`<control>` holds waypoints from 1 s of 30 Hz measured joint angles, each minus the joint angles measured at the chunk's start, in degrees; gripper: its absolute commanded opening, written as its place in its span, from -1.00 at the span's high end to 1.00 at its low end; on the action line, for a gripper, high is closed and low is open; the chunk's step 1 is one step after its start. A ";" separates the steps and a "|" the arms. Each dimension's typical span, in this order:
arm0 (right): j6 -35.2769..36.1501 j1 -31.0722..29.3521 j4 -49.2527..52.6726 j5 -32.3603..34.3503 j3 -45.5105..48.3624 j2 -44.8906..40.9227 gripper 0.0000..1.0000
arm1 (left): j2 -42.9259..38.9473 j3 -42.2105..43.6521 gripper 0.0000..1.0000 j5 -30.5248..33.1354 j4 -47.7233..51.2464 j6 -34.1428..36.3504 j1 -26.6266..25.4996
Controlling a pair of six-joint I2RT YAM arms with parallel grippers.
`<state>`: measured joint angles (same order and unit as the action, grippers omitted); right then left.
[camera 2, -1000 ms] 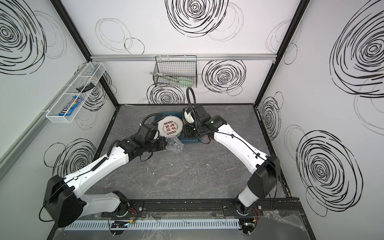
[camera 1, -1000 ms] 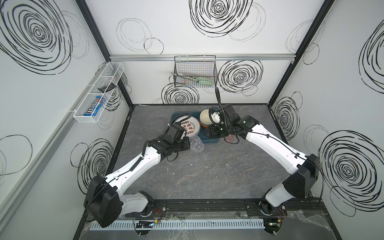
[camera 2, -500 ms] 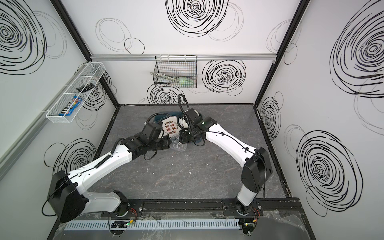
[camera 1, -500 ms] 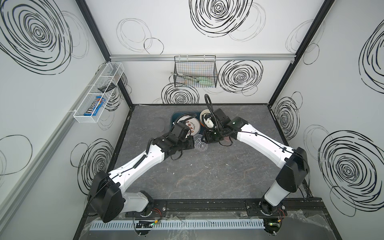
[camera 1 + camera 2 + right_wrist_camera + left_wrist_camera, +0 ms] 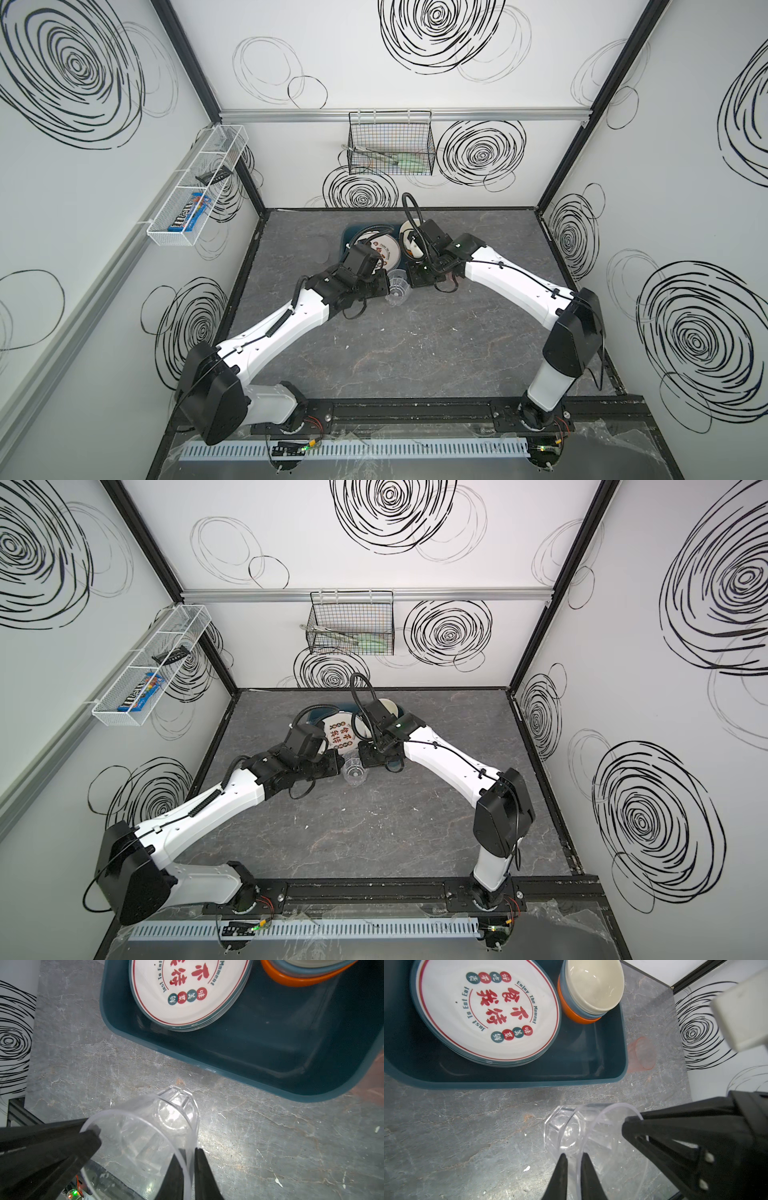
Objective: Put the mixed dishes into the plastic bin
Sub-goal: 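Grasp the clear glass cup with the right gripper from the left gripper, then carry the clear cup over the bin while the left gripper opens and withdraws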
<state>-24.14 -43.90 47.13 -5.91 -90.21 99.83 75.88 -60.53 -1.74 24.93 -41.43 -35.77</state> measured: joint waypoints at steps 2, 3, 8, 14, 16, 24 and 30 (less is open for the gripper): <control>0.00 0.13 0.31 0.37 0.00 0.04 0.98 | -0.42 0.00 0.56 -0.52 -0.66 -0.28 0.00; 0.00 0.28 0.35 0.55 0.00 0.04 1.00 | -0.68 0.00 0.50 -0.76 -1.01 -0.39 0.00; 0.02 1.90 0.42 1.20 -0.02 0.04 1.00 | -2.38 0.00 0.11 -1.75 -1.55 -1.11 0.04; 0.17 5.57 0.87 1.77 -1.16 0.02 1.00 | -6.23 1.09 -0.31 -2.29 -2.80 -1.95 0.81; 0.26 6.86 0.96 2.01 -1.90 0.02 1.00 | -8.13 2.38 -0.37 -2.51 -3.06 -2.12 1.40; 0.81 12.46 0.94 2.51 -2.84 0.09 1.00 | -16.00 10.84 -0.50 -4.74 -4.07 -3.02 5.38; 0.79 15.10 0.90 3.76 -4.68 2.58 1.00 | -19.87 14.97 -0.53 -6.86 -4.09 -3.43 8.83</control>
<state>-23.35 -28.80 48.03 -2.15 -94.89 102.41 56.01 -45.56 -8.60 20.84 -44.86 -26.94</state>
